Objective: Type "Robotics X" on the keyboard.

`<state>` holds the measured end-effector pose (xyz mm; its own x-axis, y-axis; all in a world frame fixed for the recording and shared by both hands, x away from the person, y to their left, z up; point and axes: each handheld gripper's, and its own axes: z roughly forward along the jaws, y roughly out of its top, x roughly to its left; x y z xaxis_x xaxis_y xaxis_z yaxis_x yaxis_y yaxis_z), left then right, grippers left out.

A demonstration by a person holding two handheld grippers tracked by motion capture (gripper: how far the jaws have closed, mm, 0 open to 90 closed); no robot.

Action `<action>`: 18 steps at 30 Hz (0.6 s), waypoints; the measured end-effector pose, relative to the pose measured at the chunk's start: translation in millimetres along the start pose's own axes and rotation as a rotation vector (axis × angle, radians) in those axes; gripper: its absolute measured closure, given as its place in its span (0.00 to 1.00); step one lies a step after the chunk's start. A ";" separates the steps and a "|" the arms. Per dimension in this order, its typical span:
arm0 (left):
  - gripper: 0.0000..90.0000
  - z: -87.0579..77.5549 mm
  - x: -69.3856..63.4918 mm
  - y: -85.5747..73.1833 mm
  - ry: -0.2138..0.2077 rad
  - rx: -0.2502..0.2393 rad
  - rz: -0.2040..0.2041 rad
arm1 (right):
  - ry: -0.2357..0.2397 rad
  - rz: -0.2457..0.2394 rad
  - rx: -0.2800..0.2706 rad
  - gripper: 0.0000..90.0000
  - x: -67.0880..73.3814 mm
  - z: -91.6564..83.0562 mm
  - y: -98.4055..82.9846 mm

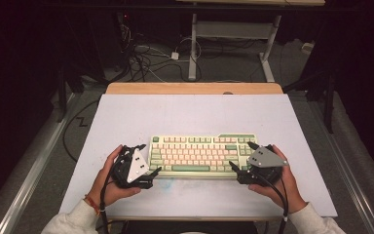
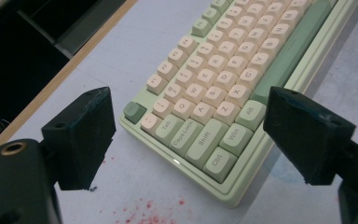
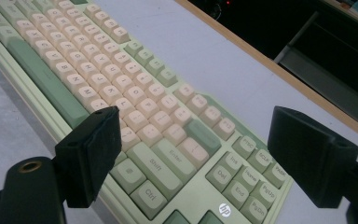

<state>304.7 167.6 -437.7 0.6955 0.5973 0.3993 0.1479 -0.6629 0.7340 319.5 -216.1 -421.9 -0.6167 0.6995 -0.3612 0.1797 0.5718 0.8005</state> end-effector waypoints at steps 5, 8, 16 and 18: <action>0.18 -2.9 0.4 -6.2 0.005 0.010 -0.002 | -0.001 0.000 0.002 0.21 -1.8 -2.8 -3.3; 0.18 -4.5 0.7 -9.6 0.015 0.020 -0.003 | -0.001 0.001 0.003 0.21 -2.8 -4.0 -5.7; 0.18 -8.5 2.3 -20.5 0.023 0.031 -0.020 | -0.014 0.002 0.010 0.20 -5.6 -7.0 -13.1; 0.18 -9.7 2.7 -22.8 0.029 0.035 -0.021 | -0.018 0.002 0.013 0.20 -6.5 -7.4 -15.0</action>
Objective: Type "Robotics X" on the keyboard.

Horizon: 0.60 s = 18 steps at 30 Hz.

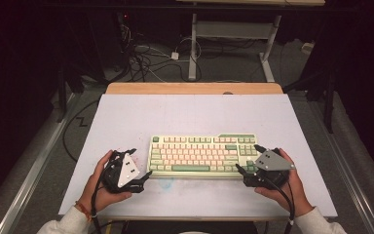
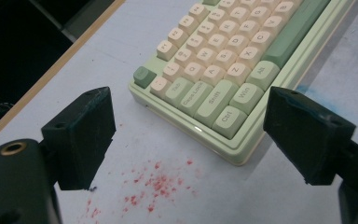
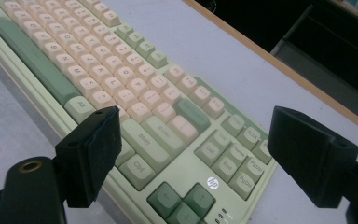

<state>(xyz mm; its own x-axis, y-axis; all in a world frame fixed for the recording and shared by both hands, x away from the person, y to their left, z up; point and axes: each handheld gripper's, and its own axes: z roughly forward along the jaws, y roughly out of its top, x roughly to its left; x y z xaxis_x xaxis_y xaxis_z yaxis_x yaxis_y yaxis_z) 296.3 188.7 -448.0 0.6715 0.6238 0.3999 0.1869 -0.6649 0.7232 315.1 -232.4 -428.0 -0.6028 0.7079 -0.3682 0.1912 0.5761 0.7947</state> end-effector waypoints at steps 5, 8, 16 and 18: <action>0.18 -2.1 2.0 -7.4 0.005 0.013 -0.002 | -0.002 0.012 0.005 0.21 -2.2 -1.8 -5.3; 0.18 -3.6 3.4 -12.5 0.005 0.019 -0.009 | 0.002 0.012 -0.001 0.21 -3.7 -3.5 -8.9; 0.18 -7.1 8.0 -29.0 0.016 0.050 -0.032 | -0.017 0.036 0.012 0.20 -10.4 -6.8 -19.9; 0.18 -8.6 9.6 -33.3 0.020 0.052 -0.040 | -0.022 0.043 0.015 0.21 -12.6 -8.0 -23.3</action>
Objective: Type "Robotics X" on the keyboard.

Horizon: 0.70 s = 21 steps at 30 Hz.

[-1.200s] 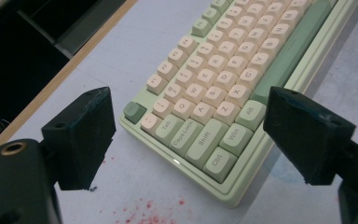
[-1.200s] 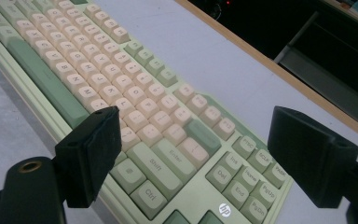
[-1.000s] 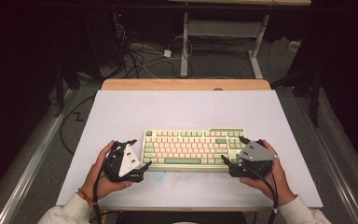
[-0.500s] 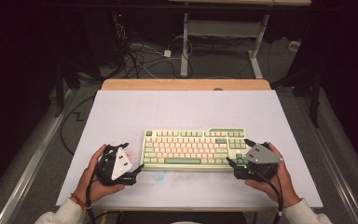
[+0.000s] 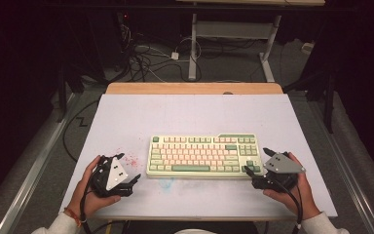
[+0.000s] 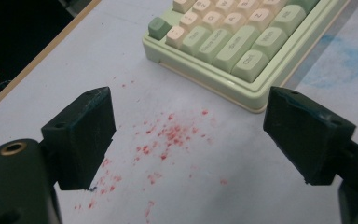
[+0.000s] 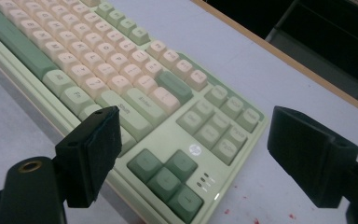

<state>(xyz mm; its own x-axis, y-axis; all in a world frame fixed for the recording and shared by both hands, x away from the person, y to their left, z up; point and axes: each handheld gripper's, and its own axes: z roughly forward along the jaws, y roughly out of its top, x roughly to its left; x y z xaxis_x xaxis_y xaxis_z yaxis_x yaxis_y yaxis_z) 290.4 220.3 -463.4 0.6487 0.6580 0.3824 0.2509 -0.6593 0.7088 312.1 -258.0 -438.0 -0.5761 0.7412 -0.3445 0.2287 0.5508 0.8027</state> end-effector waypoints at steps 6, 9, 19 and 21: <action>0.18 -0.6 5.4 -11.7 0.000 0.021 -0.023 | -0.023 0.016 0.018 0.21 -6.3 -1.7 -13.1; 0.18 -0.9 4.0 -15.8 -0.005 0.028 -0.027 | -0.026 0.030 0.018 0.21 -8.4 -4.1 -21.8; 0.18 -0.3 -2.5 -20.5 -0.006 0.053 -0.030 | -0.022 0.097 0.037 0.21 -9.4 -8.4 -41.9; 0.18 -0.8 -2.4 -20.7 -0.008 0.043 -0.039 | -0.021 0.088 0.033 0.21 -8.0 -8.3 -41.7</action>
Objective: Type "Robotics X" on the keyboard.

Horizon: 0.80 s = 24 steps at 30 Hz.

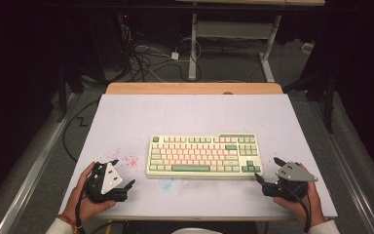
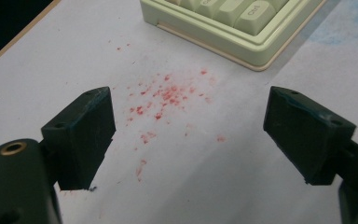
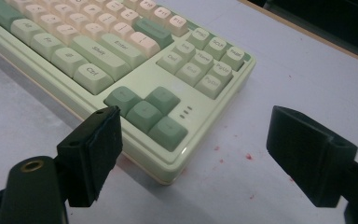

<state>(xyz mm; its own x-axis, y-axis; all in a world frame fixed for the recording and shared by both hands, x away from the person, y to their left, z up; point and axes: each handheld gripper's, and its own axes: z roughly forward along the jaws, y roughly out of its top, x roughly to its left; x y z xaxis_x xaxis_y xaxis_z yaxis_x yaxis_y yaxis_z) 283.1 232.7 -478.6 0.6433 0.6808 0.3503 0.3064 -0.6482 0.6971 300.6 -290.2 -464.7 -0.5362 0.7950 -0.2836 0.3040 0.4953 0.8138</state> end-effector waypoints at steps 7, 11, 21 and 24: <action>0.18 -2.0 -1.5 -3.7 -0.003 -0.001 -0.003 | 0.000 -0.017 -0.005 0.21 4.4 -1.3 1.8; 0.18 -2.4 -3.3 -3.8 -0.005 0.000 0.005 | -0.009 -0.016 -0.009 0.21 6.5 -3.2 3.2; 0.18 0.2 -3.9 -2.1 -0.013 -0.004 -0.003 | -0.004 -0.037 -0.003 0.21 9.0 -1.1 3.9; 0.18 0.0 -4.3 -1.7 -0.014 0.000 0.004 | -0.006 -0.037 -0.009 0.21 9.8 -2.3 3.9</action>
<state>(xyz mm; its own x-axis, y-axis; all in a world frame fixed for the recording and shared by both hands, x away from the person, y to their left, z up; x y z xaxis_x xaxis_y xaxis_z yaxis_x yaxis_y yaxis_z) 279.8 230.9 -481.3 0.6545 0.6733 0.3439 0.3043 -0.6510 0.6955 294.7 -281.3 -463.1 -0.5423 0.7783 -0.3164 0.2773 0.5213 0.8070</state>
